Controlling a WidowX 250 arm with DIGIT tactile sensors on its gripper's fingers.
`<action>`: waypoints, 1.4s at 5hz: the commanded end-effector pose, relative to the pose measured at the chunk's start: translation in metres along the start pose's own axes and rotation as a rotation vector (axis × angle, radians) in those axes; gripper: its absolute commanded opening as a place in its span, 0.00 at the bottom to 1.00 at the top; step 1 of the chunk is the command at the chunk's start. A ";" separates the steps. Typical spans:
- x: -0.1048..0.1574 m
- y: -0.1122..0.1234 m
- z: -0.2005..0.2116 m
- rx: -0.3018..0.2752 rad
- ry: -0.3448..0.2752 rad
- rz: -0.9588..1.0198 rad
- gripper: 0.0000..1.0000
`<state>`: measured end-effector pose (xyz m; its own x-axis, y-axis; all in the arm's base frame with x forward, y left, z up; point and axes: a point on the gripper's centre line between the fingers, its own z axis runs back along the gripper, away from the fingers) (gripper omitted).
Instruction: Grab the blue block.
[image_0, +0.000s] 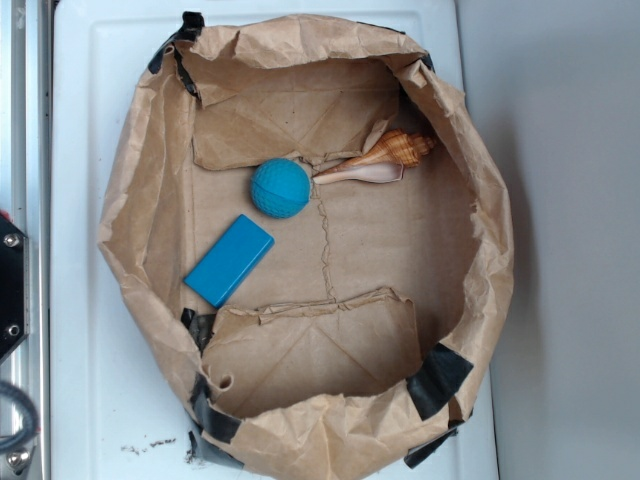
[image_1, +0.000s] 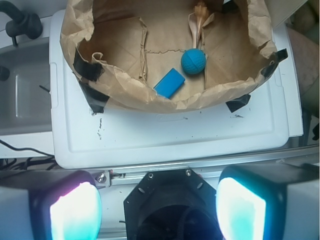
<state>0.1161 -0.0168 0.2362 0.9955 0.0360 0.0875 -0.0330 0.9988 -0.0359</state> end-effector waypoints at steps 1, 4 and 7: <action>0.000 0.000 0.000 0.000 0.000 0.000 1.00; 0.091 0.010 -0.036 0.075 0.107 0.094 1.00; 0.091 0.010 -0.036 0.075 0.107 0.094 1.00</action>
<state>0.2061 -0.0084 0.1959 0.9905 0.1205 -0.0667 -0.1178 0.9921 0.0436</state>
